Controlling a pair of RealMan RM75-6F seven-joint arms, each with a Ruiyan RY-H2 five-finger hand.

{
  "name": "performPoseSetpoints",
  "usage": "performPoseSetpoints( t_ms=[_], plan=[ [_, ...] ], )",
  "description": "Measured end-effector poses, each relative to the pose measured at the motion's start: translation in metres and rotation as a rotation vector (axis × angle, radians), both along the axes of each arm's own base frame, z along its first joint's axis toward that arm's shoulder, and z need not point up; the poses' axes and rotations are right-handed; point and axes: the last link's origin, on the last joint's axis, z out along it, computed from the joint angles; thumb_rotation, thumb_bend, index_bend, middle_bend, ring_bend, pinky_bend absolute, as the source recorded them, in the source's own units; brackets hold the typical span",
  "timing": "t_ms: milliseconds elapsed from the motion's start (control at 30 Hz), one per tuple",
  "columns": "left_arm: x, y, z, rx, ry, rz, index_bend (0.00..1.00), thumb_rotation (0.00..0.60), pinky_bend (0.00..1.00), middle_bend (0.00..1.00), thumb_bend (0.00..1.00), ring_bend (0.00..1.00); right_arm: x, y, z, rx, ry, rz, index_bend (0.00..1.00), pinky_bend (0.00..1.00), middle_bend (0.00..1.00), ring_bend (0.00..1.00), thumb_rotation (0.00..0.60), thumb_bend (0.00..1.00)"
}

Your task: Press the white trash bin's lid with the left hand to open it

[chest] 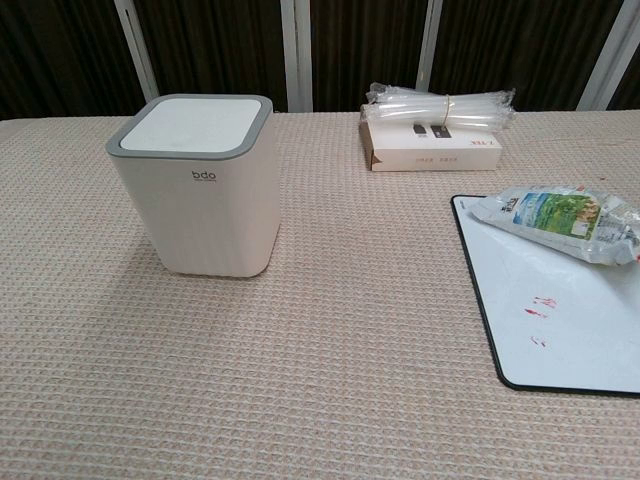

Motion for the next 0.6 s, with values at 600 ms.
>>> performPoseSetpoints(
  t_ms=[600],
  plan=[
    [0.0005, -0.0036, 0.0030, 0.008, -0.006, 0.000, 0.23, 0.600, 0.13, 0.15, 0.09, 0.00, -0.0011, 0.0024, 0.0012, 0.016, 0.000, -0.003, 0.09, 0.01, 0.07, 0.00, 0.600, 0.27]
  ],
)
